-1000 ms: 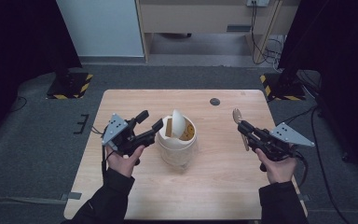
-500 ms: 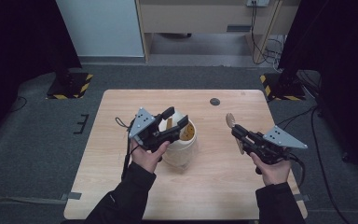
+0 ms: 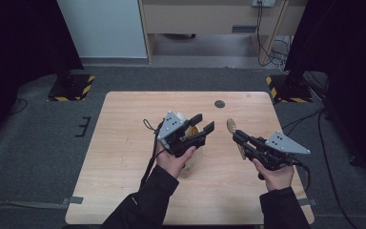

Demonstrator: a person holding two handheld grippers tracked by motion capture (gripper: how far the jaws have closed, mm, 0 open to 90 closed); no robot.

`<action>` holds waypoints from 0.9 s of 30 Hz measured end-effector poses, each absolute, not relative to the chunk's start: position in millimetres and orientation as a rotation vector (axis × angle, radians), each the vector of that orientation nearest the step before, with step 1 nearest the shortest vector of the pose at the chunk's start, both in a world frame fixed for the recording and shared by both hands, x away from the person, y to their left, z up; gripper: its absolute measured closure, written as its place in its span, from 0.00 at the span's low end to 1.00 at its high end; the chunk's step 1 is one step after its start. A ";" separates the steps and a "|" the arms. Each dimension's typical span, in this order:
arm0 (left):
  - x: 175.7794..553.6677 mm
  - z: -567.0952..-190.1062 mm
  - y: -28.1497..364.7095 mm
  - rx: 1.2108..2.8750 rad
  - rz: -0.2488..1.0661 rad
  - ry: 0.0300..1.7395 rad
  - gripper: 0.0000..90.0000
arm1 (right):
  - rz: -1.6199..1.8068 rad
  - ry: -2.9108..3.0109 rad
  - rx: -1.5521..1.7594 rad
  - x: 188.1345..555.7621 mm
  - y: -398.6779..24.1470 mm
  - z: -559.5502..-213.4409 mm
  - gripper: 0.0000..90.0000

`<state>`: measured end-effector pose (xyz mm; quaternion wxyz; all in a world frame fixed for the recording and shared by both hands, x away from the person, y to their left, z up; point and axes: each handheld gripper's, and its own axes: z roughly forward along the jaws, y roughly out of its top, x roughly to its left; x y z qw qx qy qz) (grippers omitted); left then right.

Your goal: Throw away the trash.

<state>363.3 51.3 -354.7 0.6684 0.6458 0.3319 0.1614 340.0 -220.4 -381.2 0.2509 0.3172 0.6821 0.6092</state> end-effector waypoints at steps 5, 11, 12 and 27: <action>363.8 -359.7 36.0 1.469 0.334 0.756 0.55 | 1.666 1.862 0.848 339.6 -219.2 -381.7 0.89; 363.3 -364.3 21.2 1.480 0.314 0.750 0.56 | 1.663 1.871 0.844 339.6 -217.6 -382.9 0.89; 363.7 -365.3 18.6 1.485 0.311 0.752 0.57 | 1.665 1.871 0.843 339.5 -217.3 -382.9 0.89; 369.4 -371.0 5.6 1.520 0.254 0.806 0.83 | 1.661 1.908 0.815 339.7 -211.8 -386.9 0.89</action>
